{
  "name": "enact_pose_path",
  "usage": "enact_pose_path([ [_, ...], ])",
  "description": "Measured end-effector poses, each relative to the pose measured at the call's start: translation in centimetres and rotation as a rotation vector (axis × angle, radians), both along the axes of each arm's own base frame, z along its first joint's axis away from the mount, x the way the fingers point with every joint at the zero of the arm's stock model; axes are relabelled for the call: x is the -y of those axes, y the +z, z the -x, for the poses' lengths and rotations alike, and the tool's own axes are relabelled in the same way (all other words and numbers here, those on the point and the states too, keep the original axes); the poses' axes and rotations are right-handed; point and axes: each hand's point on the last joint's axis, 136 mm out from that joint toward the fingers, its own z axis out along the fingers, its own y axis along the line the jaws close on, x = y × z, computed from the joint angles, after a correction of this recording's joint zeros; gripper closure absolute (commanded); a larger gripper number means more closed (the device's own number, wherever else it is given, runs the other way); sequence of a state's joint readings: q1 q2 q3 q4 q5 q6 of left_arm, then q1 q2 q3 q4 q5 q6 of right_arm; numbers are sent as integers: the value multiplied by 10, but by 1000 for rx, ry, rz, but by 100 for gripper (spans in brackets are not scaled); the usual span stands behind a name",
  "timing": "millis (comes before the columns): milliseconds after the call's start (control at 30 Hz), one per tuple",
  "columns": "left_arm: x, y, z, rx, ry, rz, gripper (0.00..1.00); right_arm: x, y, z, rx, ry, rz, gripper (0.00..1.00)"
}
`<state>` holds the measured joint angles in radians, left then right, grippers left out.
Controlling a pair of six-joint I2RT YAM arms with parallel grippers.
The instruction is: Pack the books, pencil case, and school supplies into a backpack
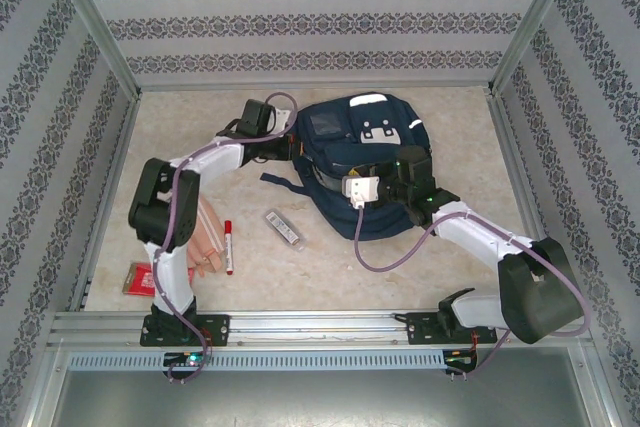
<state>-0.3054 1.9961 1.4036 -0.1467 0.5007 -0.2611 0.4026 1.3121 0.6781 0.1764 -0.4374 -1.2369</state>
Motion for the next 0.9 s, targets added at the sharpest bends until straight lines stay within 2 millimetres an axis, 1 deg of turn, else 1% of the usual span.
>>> enact_pose_path([
  [67,-10,-14,-12,-13,45,-46,100,-1,0,3,-5,9,-3,100],
  [133,-21,-28,-19,-40,83,-80,100,-2,2,3,-2,14,-7,100],
  [167,-25,-32,-20,-50,93,-87,100,-2,2,3,-2,15,-8,100],
  [233,-29,-36,-22,-67,103,-90,100,-3,2,4,-3,18,-9,86],
  [300,-30,-35,-22,-69,106,-91,100,-4,2,5,-6,21,-12,83],
  [367,-31,-33,-22,-66,108,-91,100,-5,3,6,-12,22,-18,77],
  [400,-32,-32,-22,-65,110,-93,96,-5,3,6,-19,20,-24,71],
  [433,-34,-30,-19,-62,115,-96,91,-6,3,7,-28,21,-33,61],
  [467,-37,-27,-16,-60,121,-97,86,-7,3,8,-40,22,-44,43],
  [500,-40,-23,-13,-58,125,-97,81,-9,4,9,-56,19,-57,28],
  [533,-43,-16,-8,-54,132,-93,78,-10,5,10,-72,16,-75,2],
  [567,-47,-8,-3,-49,141,-87,74,-12,8,10,-98,7,-104,2],
  [667,-55,26,10,-11,167,-60,70,-16,20,7,-172,-43,-206,2],
  [733,-58,54,20,30,184,-35,69,-18,35,3,-222,-90,-290,2],
  [800,-62,79,35,72,196,-16,69,-18,52,4,-255,-131,-364,2],
  [867,-70,99,53,118,217,-11,59,-10,75,3,-282,-213,-451,2],
  [900,-76,107,64,141,230,-11,50,-4,90,4,-297,-258,-512,2],
])
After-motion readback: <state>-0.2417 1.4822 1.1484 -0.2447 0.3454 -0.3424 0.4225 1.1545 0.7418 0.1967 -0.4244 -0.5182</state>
